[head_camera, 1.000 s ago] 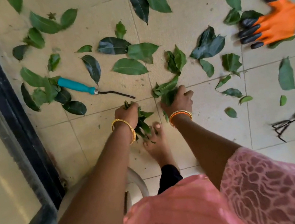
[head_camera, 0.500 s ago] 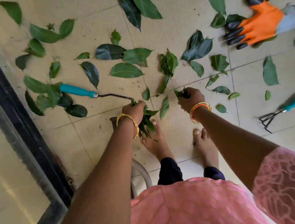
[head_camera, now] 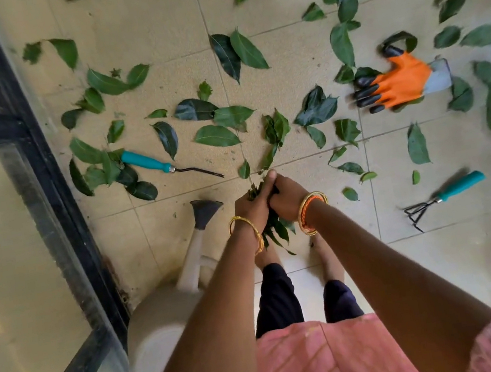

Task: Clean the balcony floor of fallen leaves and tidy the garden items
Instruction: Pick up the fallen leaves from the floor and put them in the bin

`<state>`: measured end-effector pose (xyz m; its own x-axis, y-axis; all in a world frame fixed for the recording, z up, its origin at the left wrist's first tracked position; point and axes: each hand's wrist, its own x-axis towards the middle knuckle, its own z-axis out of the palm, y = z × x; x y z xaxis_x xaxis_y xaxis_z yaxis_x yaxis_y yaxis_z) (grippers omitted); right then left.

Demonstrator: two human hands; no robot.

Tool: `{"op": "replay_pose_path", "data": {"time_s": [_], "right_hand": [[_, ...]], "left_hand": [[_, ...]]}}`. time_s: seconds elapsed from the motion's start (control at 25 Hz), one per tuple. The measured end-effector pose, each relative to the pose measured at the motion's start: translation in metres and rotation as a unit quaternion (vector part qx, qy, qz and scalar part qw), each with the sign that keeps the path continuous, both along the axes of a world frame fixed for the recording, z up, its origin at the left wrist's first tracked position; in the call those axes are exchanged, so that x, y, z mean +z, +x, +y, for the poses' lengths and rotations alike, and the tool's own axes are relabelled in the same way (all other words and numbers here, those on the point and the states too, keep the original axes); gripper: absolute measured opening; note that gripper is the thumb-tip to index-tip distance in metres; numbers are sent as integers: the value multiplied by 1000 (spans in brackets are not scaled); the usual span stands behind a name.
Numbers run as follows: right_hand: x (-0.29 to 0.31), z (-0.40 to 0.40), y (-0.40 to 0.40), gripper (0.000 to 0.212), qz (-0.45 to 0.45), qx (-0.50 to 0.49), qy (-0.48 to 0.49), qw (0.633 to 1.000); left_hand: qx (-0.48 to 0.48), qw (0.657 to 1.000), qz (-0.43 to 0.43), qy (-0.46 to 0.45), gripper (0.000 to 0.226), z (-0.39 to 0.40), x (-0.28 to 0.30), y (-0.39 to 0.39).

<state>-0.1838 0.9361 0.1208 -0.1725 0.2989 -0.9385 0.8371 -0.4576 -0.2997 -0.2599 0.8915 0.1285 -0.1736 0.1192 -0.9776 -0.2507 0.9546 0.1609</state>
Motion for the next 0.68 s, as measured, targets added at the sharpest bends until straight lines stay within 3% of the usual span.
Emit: {"op": "replay_pose_path", "data": {"time_s": [0.08,0.16,0.28,0.32,0.36,0.44,0.48,0.56,0.68], "right_hand": [[3,-5,-4,69,22,-128,-40,991],[-1,-3,-7,73,52,-260,-71,962],[-14,7,-10,38,117,-432,-115,887],[-25,9,-10,24,88,-436,-89,891],[-40,11,-8,20,35,-391,-35,919],[-74,13,-3,42,-73,-201,95,972],[-89,14,-3,55,-85,-112,118,983],[-120,12,-12,72,-87,1,116,990],[-157,-2,-35,74,-137,84,145,976]], "left_hand": [[14,1000,-15,-6,23,1,4,-6],[5,1000,-9,2,21,4,5,-11],[18,1000,10,4,27,3,-4,-15],[26,1000,14,-4,27,0,-9,-17],[28,999,14,-19,27,-5,-15,-20],[33,998,17,-46,27,-15,-30,-27],[43,997,28,-56,26,-20,-39,-32],[60,994,56,-68,22,-25,-59,-44],[77,991,75,-74,41,-33,-90,-59]]}}
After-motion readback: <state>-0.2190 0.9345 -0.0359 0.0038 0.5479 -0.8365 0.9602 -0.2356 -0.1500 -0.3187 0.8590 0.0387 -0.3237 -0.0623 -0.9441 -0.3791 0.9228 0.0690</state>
